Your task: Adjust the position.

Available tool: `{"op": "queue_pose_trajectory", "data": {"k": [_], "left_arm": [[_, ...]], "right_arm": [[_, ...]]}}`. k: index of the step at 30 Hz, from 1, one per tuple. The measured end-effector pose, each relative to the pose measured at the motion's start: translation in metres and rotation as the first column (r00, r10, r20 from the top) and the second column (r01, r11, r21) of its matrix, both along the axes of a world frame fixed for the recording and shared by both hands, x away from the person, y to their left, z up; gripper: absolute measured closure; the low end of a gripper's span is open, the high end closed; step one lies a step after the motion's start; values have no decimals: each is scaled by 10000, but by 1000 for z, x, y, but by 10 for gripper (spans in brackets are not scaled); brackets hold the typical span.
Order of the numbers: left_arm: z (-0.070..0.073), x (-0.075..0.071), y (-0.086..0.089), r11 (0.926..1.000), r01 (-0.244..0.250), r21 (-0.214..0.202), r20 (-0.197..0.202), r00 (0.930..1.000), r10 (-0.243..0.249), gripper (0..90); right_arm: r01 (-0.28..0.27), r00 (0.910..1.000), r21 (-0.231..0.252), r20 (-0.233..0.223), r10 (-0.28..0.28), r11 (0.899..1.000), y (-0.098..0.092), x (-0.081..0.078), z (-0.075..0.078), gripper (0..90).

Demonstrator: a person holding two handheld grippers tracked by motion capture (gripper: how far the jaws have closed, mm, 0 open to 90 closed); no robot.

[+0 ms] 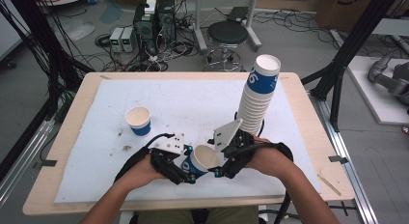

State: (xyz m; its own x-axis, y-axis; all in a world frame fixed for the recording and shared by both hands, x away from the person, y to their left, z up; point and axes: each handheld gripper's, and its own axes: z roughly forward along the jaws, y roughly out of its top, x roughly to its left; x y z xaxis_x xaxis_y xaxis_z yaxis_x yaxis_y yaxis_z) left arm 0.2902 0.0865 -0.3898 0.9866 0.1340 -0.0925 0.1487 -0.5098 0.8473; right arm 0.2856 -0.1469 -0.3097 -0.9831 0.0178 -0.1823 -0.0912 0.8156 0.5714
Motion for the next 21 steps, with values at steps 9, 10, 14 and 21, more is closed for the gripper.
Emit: {"op": "queue_pose_trajectory", "data": {"k": [9,10,14,21], "left_arm": [[-13,3,16,9816,-1156,-1522,-182,9933,1142,251],[-14,4,18,9778,-1285,-1656,-185,9917,1272,249],[-17,6,24,9589,-1705,-2268,-153,9851,1715,246],[-21,6,28,9472,-1909,-2576,56,9800,1990,246]], "right_arm": [[1111,9933,2288,-552,-1011,9671,-36,0,-8,219],[1293,9910,2529,-681,-1156,9588,-40,-1,-12,218],[1869,9816,3302,-1009,-1623,9252,-56,-2,-24,219],[2856,9579,4302,-1568,-2406,8564,-86,-5,-39,219]]}}
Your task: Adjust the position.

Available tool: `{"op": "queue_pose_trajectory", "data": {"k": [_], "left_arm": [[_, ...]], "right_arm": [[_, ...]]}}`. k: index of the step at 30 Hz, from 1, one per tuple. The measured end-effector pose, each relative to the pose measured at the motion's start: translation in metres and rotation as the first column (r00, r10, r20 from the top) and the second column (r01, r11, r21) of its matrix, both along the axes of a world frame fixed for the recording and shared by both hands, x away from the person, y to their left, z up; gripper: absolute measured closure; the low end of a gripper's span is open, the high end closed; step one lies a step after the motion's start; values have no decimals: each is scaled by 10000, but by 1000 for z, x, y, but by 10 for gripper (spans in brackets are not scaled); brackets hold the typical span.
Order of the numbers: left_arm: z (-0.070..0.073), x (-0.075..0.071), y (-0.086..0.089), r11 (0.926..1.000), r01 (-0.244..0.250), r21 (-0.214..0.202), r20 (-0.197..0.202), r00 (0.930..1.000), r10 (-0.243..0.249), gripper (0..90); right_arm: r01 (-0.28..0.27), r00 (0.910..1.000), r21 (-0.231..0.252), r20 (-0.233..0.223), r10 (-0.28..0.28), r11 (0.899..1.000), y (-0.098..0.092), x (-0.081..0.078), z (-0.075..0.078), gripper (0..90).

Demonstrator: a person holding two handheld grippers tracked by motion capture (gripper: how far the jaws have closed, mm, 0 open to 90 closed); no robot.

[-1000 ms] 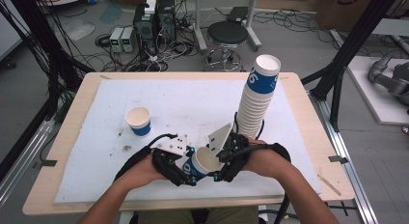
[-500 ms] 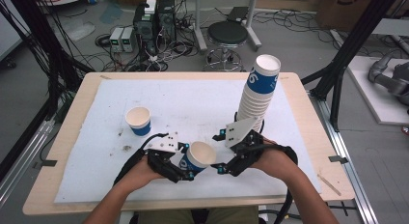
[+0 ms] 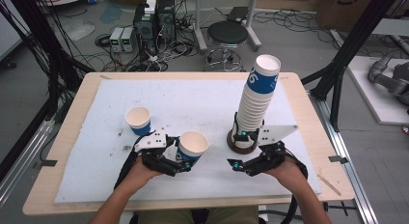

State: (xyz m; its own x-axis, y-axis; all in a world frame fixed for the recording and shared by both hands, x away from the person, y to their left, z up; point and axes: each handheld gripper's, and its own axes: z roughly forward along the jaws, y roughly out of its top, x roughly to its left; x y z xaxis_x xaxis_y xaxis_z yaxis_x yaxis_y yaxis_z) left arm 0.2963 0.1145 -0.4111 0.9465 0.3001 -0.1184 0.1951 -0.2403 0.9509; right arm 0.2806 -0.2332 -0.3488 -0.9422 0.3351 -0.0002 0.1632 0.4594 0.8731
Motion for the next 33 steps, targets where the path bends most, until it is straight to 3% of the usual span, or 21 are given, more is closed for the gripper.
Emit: {"op": "queue_pose_trajectory", "data": {"k": [7,18,28,33], "left_arm": [[-4,1,3,9990,-186,-409,280,9994,198,247],[-5,0,9,9925,-373,-1160,539,9976,438,248],[-5,-2,10,9870,-331,-1570,1122,9924,511,248],[-8,-2,13,9841,-521,-1699,1116,9912,717,247]], "right_arm": [[863,9961,476,122,-869,9951,-24,-5,-13,219],[1939,9770,1213,664,-2028,9735,-47,-10,-24,219],[2345,9673,1310,673,-2446,9632,-58,-13,-25,219],[2631,9593,1274,713,-2734,9563,-65,-14,-25,219]]}}
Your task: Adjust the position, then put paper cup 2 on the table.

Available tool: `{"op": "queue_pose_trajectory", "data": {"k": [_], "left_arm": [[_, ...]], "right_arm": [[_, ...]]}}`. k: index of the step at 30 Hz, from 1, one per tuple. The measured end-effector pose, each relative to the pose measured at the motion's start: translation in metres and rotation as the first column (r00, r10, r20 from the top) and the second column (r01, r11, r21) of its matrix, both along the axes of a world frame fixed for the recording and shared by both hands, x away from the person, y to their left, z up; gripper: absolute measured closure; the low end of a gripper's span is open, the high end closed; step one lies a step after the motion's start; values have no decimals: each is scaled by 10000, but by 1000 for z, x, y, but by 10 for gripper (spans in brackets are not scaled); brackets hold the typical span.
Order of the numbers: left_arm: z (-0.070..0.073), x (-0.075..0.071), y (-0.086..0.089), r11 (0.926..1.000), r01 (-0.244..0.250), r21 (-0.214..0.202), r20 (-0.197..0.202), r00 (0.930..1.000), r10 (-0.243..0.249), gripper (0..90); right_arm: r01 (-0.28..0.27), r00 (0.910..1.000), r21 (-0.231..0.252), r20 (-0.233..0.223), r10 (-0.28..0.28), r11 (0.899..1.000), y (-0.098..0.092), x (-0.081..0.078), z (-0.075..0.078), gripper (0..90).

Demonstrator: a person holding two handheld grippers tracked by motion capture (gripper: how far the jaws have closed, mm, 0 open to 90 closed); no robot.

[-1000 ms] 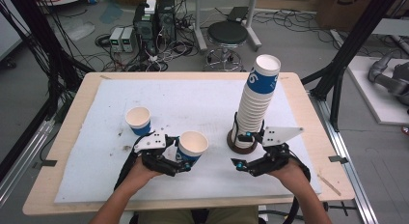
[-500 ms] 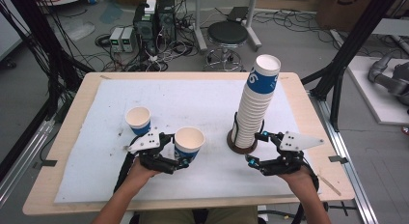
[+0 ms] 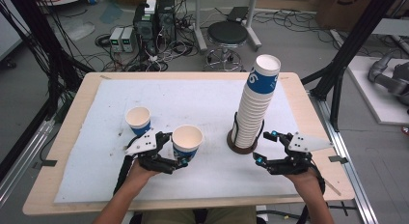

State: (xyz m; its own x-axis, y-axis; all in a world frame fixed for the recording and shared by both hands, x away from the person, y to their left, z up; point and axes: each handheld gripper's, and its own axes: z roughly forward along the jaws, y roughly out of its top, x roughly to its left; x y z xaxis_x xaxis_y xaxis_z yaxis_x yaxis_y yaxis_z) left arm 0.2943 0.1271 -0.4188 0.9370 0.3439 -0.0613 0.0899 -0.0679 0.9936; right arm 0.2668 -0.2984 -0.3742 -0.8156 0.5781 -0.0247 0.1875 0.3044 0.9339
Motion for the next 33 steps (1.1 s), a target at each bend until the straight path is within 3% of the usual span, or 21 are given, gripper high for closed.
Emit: {"op": "queue_pose_trajectory", "data": {"k": [6,12,23,33], "left_arm": [[-2,0,4,9998,-193,-94,24,9998,193,245],[0,0,9,9982,-299,-520,-17,9996,298,245],[-1,-1,8,9981,-279,-552,-82,9996,274,242],[-1,7,0,9971,-349,-680,-128,9993,341,242]], "right_arm": [[183,9998,49,-23,-183,9998,-3,2,-2,219],[171,9998,18,-107,-171,9999,-2,2,-5,219],[146,9999,46,-27,-146,9999,-3,2,-4,220],[275,9995,96,-155,-273,9996,-8,0,-7,220]]}}
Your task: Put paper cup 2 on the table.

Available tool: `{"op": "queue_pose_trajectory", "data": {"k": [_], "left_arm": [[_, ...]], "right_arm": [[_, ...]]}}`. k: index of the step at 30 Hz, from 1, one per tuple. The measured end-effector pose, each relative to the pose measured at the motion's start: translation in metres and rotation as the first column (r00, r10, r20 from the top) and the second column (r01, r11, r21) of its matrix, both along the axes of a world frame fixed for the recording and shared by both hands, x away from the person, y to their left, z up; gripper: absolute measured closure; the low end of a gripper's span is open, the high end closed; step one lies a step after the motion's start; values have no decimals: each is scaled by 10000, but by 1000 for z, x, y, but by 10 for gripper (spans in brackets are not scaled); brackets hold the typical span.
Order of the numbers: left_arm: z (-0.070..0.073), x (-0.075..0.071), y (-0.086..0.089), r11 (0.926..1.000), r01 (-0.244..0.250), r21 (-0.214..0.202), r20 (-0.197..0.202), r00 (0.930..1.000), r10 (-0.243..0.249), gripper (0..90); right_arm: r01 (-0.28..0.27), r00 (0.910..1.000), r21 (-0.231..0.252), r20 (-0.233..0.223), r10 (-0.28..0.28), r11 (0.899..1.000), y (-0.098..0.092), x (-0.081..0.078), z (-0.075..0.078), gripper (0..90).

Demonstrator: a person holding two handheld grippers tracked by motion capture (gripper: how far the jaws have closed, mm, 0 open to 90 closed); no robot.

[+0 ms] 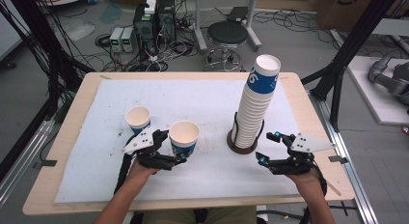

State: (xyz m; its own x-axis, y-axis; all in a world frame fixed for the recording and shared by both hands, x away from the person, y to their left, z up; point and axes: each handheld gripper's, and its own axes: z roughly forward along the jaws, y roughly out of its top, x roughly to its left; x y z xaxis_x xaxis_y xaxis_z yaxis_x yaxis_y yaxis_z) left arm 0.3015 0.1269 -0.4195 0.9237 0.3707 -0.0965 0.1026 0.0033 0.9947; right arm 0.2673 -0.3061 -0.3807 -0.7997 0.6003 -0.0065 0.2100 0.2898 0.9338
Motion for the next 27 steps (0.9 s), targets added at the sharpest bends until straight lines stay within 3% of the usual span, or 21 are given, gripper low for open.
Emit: {"op": "queue_pose_trajectory", "data": {"k": [5,9,19,27], "left_arm": [[3,9,-7,9998,-193,-56,33,9998,193,244],[5,20,-15,9972,-554,-502,-172,9984,546,244],[-10,54,-37,9910,-1290,358,-666,9891,1312,244],[-25,69,-48,9852,-1278,1144,-1087,9841,1403,248]], "right_arm": [[-68,10000,-24,11,68,10000,0,0,0,220],[-178,9998,-4,120,178,9998,1,-2,2,220],[-234,9997,-2,105,234,9997,1,-1,2,220],[-218,9997,24,68,218,9998,-1,-2,2,221]]}}
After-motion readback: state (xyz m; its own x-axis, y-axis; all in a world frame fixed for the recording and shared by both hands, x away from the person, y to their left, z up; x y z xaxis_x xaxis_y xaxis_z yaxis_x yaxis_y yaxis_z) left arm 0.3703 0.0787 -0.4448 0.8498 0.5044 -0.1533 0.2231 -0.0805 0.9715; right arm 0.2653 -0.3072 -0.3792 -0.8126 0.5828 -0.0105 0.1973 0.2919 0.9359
